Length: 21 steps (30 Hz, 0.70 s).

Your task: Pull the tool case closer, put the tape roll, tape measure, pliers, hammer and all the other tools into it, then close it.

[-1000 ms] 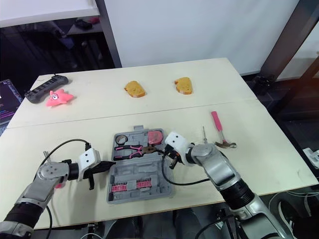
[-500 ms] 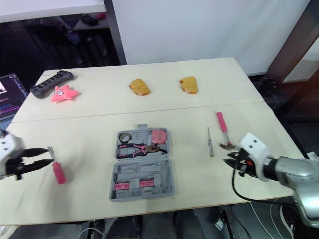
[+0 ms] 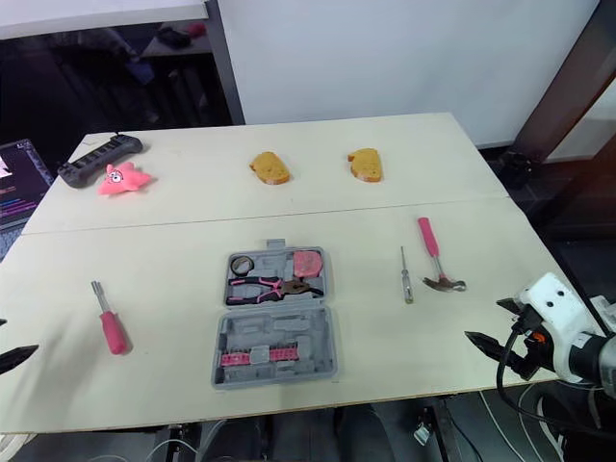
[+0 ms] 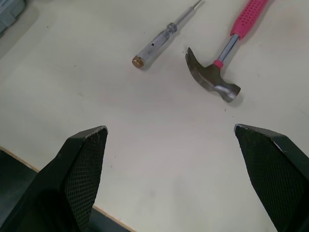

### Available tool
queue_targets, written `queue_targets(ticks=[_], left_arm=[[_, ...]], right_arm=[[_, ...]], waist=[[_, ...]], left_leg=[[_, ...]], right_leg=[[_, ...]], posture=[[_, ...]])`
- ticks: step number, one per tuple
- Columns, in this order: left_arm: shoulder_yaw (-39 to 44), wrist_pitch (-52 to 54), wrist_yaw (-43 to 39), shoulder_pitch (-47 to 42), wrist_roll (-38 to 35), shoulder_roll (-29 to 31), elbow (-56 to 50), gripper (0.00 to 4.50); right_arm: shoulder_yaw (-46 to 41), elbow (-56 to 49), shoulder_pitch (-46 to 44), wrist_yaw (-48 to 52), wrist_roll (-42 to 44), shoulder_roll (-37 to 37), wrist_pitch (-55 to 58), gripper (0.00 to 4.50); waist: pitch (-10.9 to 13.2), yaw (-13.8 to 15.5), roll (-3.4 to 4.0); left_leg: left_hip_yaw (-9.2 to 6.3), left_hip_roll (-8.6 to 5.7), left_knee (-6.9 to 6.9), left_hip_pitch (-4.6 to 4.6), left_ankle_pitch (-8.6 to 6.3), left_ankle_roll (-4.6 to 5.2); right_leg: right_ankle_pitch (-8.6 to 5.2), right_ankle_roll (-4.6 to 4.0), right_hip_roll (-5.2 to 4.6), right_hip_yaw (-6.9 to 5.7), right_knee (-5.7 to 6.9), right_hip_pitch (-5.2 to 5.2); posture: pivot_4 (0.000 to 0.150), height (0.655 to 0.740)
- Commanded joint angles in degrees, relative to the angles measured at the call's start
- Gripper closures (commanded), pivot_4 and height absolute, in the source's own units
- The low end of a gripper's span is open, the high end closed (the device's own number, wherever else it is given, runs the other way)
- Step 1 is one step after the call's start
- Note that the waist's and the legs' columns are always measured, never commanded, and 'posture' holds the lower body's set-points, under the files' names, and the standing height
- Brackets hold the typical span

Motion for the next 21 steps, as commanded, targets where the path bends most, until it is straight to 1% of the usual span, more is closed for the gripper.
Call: queue_targets(ticks=[1,5,7,9,11,13,17,21], left_arm=[[0.5,-0.9,0.9,-0.4,-0.1,-0.3,-2.2,0.0],[-1.8,-0.2,1.0,-0.5,0.0,-3.1,-7.7,0.0],[-3.7,1.3,0.6,-0.5,-0.2,-4.8,-12.2,0.0],[-6.3,2.3,-0.6,-0.9,-0.5,-6.6,-16.2,0.0],[-9.8,2.9,-2.4,-1.5,-1.0,-8.7,-21.1,0.0],[-12.5,2.9,-3.6,-2.3,-1.1,-10.2,-25.0,0.0],[-16.8,3.4,-4.8,-3.3,-1.1,-12.5,-32.4,0.0],[-19.8,5.1,-5.2,-4.3,-2.1,-13.9,-39.0,0.0]], right_arm=[[-0.4,-1.1,-0.6,-0.8,0.6,-0.6,-0.8,0.05],[1.3,-4.9,-2.0,-4.2,1.4,0.3,2.2,0.05],[3.0,-8.5,-3.0,-7.0,3.3,1.7,6.6,0.05],[5.8,-11.6,-5.3,-12.6,4.3,4.6,13.1,0.05],[10.7,-14.8,-9.0,-20.9,3.5,10.1,19.1,0.05],[15.6,-16.2,-12.6,-28.5,1.1,15.5,22.0,0.05],[21.9,-14.3,-19.4,-40.9,-3.8,25.2,25.3,0.05],[25.8,-10.0,-24.7,-49.7,-8.2,32.7,24.7,0.05]], waist=[[0.0,0.1,0.01],[0.0,0.6,0.03],[0.0,0.7,0.02],[0.0,0.9,0.0],[0.0,0.9,-0.04],[-0.1,1.0,-0.06],[-0.1,0.8,-0.04],[-0.1,0.8,0.0]], left_leg=[[0.01,-0.01,0.0,0.0,0.0,0.0],[0.05,0.0,0.0,0.03,0.0,0.0],[0.05,0.0,0.0,0.04,0.0,0.0],[0.02,0.02,0.0,0.02,0.0,0.0],[0.01,0.02,0.02,0.0,0.0,-0.01],[0.0,0.02,0.05,0.01,0.01,-0.01],[0.01,0.01,0.04,-0.01,0.02,-0.04],[-0.01,0.01,0.01,-0.02,0.02,-0.04]], right_leg=[[0.0,0.0,-0.01,0.01,0.0,0.0],[0.01,0.01,-0.02,0.03,0.01,0.0],[0.02,0.01,0.0,0.04,0.02,0.0],[0.1,0.12,0.02,0.03,0.02,0.0],[0.11,0.13,0.02,0.03,0.02,0.0],[0.12,0.1,0.01,0.04,0.04,0.01],[0.08,-0.05,0.0,0.07,0.02,-0.02],[0.14,0.06,0.02,0.07,0.04,-0.05]], posture=[[0.15,0.74],[0.15,0.74],[0.15,0.74],[0.15,0.74],[0.15,0.74],[0.15,0.74],[0.15,0.74],[0.15,0.74]])
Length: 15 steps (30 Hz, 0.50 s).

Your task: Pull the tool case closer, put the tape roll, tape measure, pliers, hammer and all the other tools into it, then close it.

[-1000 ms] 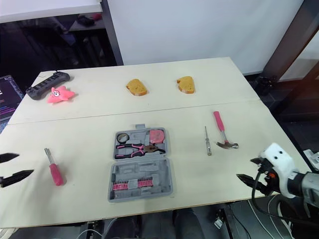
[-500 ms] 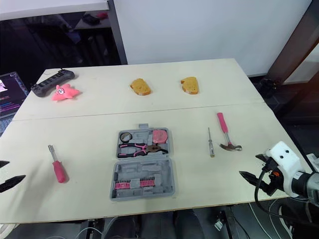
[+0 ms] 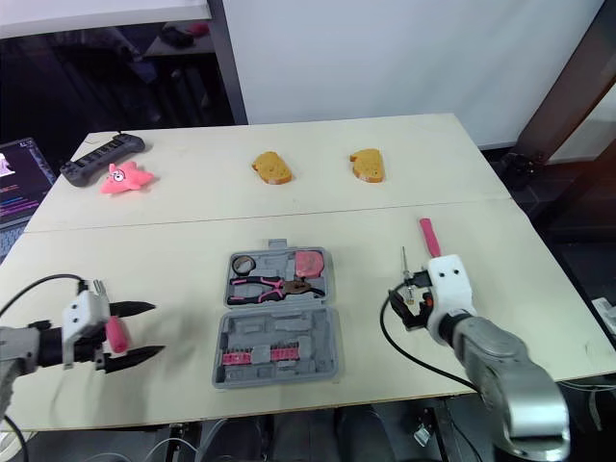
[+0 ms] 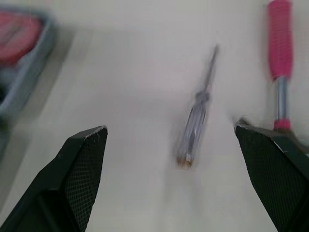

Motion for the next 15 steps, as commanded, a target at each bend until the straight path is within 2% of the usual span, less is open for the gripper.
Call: queue_targets(ticks=[1,13,15], left_arm=[[-1.0,1.5,-0.5,-1.3,-2.1,-0.1,-5.0,0.0],[-2.7,3.2,-0.1,-2.6,-2.3,-0.5,-10.4,0.0],[-2.8,3.1,0.2,-2.5,-2.2,-0.5,-10.2,0.0]], right_arm=[[1.8,3.0,-3.3,-6.7,-3.8,3.7,-1.5,0.05],[2.7,17.7,-7.1,-8.3,-5.2,7.8,-8.6,0.05],[2.5,18.7,-7.1,-8.0,-4.6,8.1,-8.2,0.57]], waist=[[0.0,0.0,0.0],[0.0,-0.2,0.04],[0.0,-0.2,0.05]], left_leg=[[-0.01,0.0,0.01,-0.01,0.0,0.0],[-0.03,-0.02,0.0,0.01,0.0,0.01],[-0.03,-0.01,0.01,0.02,0.0,0.02]], right_leg=[[0.0,0.0,0.01,0.0,0.01,-0.01],[0.01,0.02,0.06,-0.01,0.08,-0.01],[0.01,0.02,0.08,-0.01,0.08,-0.01]], posture=[[0.15,0.74],[0.15,0.74],[0.15,0.74]])
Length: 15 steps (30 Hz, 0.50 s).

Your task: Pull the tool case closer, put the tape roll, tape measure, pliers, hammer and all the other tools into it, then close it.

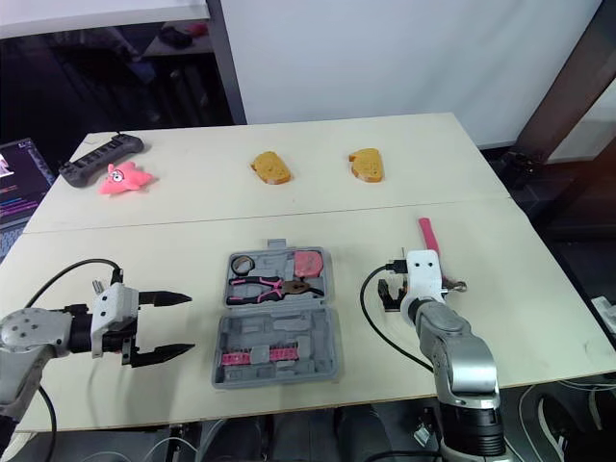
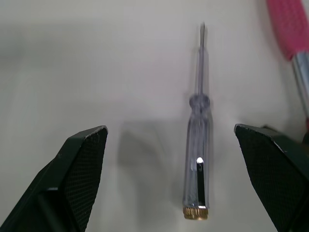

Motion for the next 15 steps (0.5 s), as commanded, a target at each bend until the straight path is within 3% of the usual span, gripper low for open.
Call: queue_targets(ticks=[1,8,15], left_arm=[[0.4,-0.5,0.6,-0.2,-0.3,0.0,-1.0,0.0],[0.0,-0.2,1.6,-0.3,-0.3,-0.2,-1.3,0.0],[-0.5,0.1,1.9,-1.1,-0.3,-0.3,-1.1,0.0]], right_arm=[[-0.7,0.6,-0.6,0.1,0.5,0.9,-0.6,0.88],[-1.1,1.5,-0.2,0.1,0.8,1.7,-0.9,4.3],[1.2,-9.7,4.6,0.9,1.8,1.6,1.3,4.44]], waist=[[0.0,0.0,0.0],[0.0,0.0,-0.01],[0.0,0.1,0.04]], left_leg=[[0.0,0.0,0.0,0.0,0.0,0.0],[0.0,0.0,0.01,0.0,0.0,0.0],[-0.02,0.0,-0.01,-0.01,0.0,0.0]], right_leg=[[0.0,0.0,0.0,0.0,0.0,0.0],[0.0,0.0,0.0,0.0,0.0,0.0],[0.0,0.0,0.01,0.0,0.0,0.0]], posture=[[0.15,0.74],[0.15,0.74],[0.15,0.74]])
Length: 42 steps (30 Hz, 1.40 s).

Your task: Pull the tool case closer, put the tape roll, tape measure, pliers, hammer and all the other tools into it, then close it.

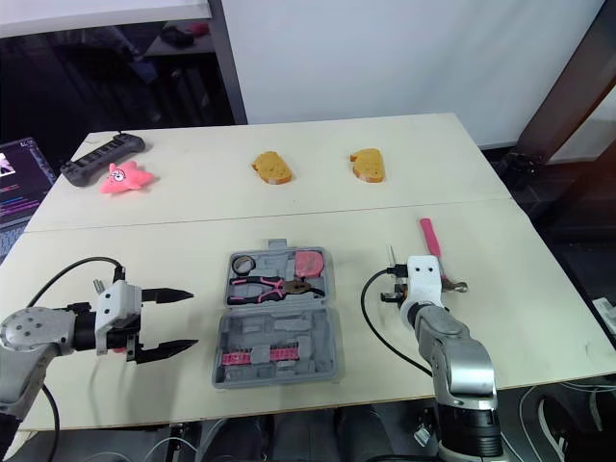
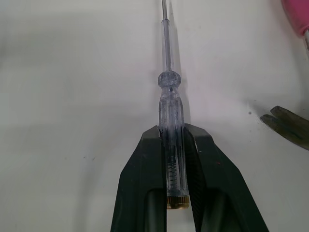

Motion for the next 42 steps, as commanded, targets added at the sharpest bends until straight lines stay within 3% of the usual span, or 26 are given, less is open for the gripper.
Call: queue_targets(ticks=[1,7,17,21,25,28,30,33,36,38,42], left_arm=[[0.0,0.2,0.2,-0.4,-0.5,0.0,-1.1,0.0],[-1.0,0.2,-0.7,-1.2,-0.4,-0.4,-0.3,0.0],[-1.9,0.2,-1.6,-3.1,-0.4,0.1,0.9,0.0],[-1.6,0.3,-1.3,-3.0,-0.3,0.1,0.7,0.0],[-1.2,0.2,-0.7,-2.3,-0.4,0.0,0.3,0.0],[-1.0,0.1,-0.2,-1.4,-0.6,-0.2,-0.6,0.0],[-1.2,-0.2,-0.2,-0.2,-0.7,-0.3,-1.4,0.0],[-1.8,-0.6,-0.8,0.2,-0.4,-0.3,-1.3,0.0],[-2.5,-0.6,-1.1,-0.4,-0.3,-0.4,-1.4,0.0],[-2.5,-1.0,-2.0,-0.3,-1.1,-0.5,-2.6,0.0],[-1.6,-0.8,-4.0,1.5,-2.6,0.6,-5.1,0.0]], right_arm=[[2.5,-13.3,4.9,-0.1,1.6,1.1,3.5,4.44],[9.4,-29.0,16.2,-3.9,1.9,5.8,11.5,4.44],[11.9,-20.6,20.5,-6.9,-0.6,9.4,6.8,4.44],[11.4,-20.5,20.5,-5.6,0.2,9.1,6.2,2.52],[7.0,-28.8,17.9,-0.5,4.0,4.1,12.8,0.61],[1.2,-34.5,10.5,7.7,9.7,-4.8,21.1,0.61],[0.9,-33.1,2.5,18.7,14.4,-19.8,22.4,0.61],[8.8,-28.2,-4.7,36.3,15.5,-41.9,11.2,0.61],[17.3,-21.4,-9.1,50.3,10.3,-53.0,-6.7,0.61],[26.9,-13.5,-14.1,59.9,-1.4,-57.2,-27.0,0.61],[40.5,2.1,-26.9,71.3,-17.6,-52.9,-56.3,0.61]], waist=[[0.0,0.0,0.03],[0.0,0.0,0.04],[0.0,0.0,0.02],[0.0,0.0,0.0],[0.0,0.2,0.02],[0.0,0.0,0.02],[0.1,-0.5,0.13],[0.2,-0.8,0.34],[0.2,-0.8,0.24],[0.2,-1.1,0.31],[0.3,-2.2,0.22]], left_leg=[[-0.02,0.0,0.0,-0.01,0.0,0.0],[-0.13,0.01,0.0,0.0,0.0,0.0],[-0.11,0.02,0.02,0.01,0.0,0.0],[-0.11,0.02,0.01,0.02,0.0,0.0],[-0.1,0.0,0.04,-0.01,0.0,0.0],[-0.08,-0.04,0.08,-0.05,0.0,0.0],[-0.03,-0.03,0.11,-0.01,0.0,0.0],[0.03,-0.05,0.08,0.02,0.0,0.01],[-0.26,0.14,-0.03,-0.02,-0.05,0.09],[-0.28,0.23,-0.03,-0.02,-0.09,0.17],[0.09,0.19,0.05,0.03,-0.08,0.15]], right_leg=[[0.0,0.0,0.0,0.0,0.0,0.0],[-0.01,-0.01,0.04,-0.04,0.01,0.0],[-0.1,-0.15,0.04,-0.03,-0.01,0.01],[-0.07,-0.1,0.04,-0.03,-0.01,0.02],[-0.03,-0.03,-0.01,-0.03,-0.03,0.02],[-0.02,0.0,-0.06,-0.02,-0.05,0.02],[0.0,-0.02,-0.04,0.0,-0.04,0.02],[-0.09,-0.16,-0.1,-0.02,-0.08,0.06],[-0.15,-0.11,0.17,-0.32,-0.09,0.08],[-0.18,-0.15,0.25,-0.35,-0.06,0.07],[-0.15,-0.11,0.1,-0.16,-0.09,0.04]], posture=[[0.15,0.74],[0.15,0.74],[0.15,0.74],[0.15,0.74],[0.15,0.74],[0.15,0.74],[0.15,0.74],[0.15,0.74],[0.15,0.74],[0.15,0.74],[0.15,0.74]])
